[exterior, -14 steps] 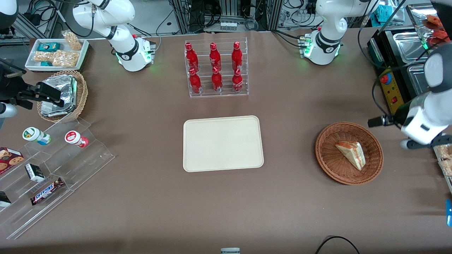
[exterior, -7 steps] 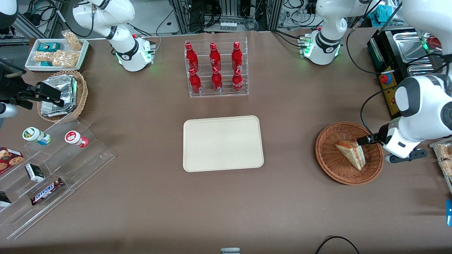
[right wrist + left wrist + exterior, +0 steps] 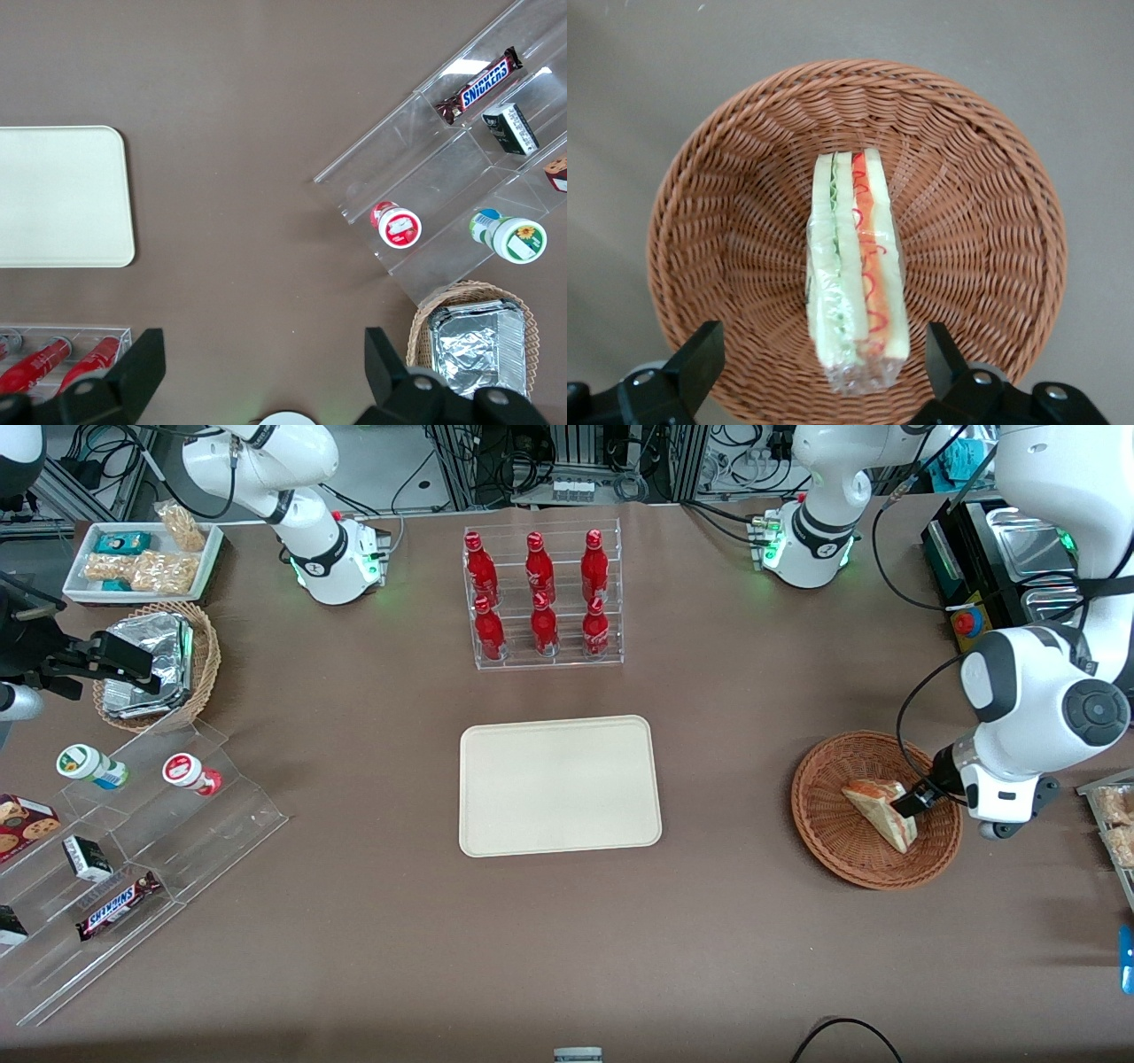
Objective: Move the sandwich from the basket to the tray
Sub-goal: 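Lower the left gripper and grasp the wrapped sandwich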
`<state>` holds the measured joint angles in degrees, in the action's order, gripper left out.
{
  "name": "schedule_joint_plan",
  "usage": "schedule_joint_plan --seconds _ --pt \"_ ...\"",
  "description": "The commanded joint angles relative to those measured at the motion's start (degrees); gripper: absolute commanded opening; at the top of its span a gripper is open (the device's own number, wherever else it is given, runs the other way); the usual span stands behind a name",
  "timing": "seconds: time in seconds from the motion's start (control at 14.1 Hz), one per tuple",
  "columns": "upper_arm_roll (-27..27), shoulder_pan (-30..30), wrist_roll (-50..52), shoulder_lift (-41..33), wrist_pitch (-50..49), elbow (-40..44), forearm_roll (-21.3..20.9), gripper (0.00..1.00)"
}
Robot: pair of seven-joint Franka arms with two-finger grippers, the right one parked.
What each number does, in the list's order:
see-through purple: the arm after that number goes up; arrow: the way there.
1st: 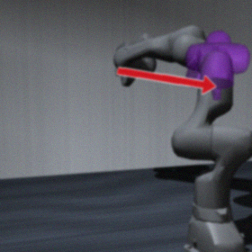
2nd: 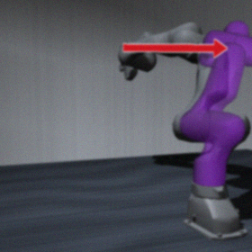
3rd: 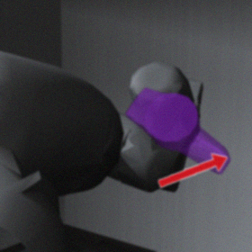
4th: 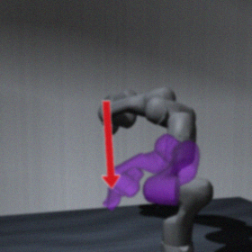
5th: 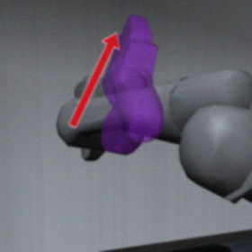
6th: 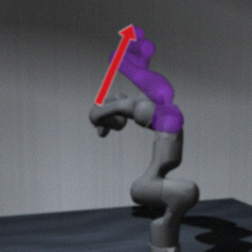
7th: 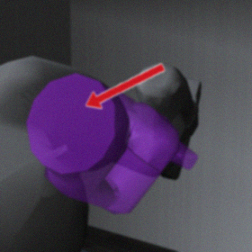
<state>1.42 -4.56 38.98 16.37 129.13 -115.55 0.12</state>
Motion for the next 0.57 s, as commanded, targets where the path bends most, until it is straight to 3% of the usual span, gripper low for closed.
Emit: schedule_joint_plan --seconds 0.0,0.21,0.35,0.42,0.5 --pt "0.08 0.87 5.14 1.73 2.35 -0.12 -0.12 1.00" --pt "0.08 1.92 5.40 3.92 4.72 -0.20 -0.12 0.97" --pt "0.08 2.01 6.71 5.16 6.22 -0.29 -0.12 0.57" --pt "0.08 2.10 6.72 5.34 6.22 -0.29 -0.20 0.28" --pt "0.08 2.10 6.37 5.25 6.13 -0.29 -0.29 0.13"
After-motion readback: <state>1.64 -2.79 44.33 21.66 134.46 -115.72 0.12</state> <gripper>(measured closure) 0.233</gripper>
